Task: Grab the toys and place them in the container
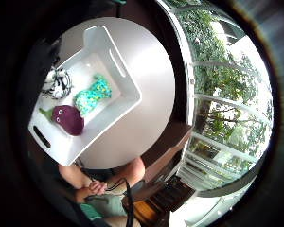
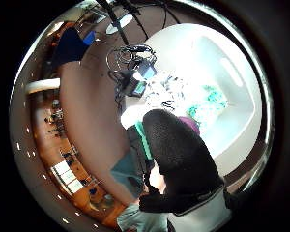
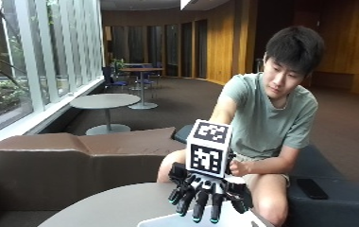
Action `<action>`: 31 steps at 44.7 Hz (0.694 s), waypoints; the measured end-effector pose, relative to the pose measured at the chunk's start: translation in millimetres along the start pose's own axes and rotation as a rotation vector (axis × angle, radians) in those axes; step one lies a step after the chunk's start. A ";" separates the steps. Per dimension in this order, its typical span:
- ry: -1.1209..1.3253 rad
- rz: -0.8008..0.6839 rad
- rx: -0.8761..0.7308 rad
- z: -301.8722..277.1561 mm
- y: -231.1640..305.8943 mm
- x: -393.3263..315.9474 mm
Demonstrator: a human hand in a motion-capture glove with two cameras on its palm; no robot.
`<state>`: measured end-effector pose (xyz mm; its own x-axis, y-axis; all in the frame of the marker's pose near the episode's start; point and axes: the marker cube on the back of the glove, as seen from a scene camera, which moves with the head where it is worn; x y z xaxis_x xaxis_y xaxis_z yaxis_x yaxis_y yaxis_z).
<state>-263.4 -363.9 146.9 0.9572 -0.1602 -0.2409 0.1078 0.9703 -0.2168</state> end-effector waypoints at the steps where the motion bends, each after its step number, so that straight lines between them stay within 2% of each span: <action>1: 0.001 -0.001 -0.002 0.9 -0.6 -0.1; 31: -0.079 -0.071 0.057 19.6 7.0 -1.8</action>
<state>-259.1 -353.2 164.3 0.9646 -0.2159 -0.1513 0.1886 0.9661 -0.1761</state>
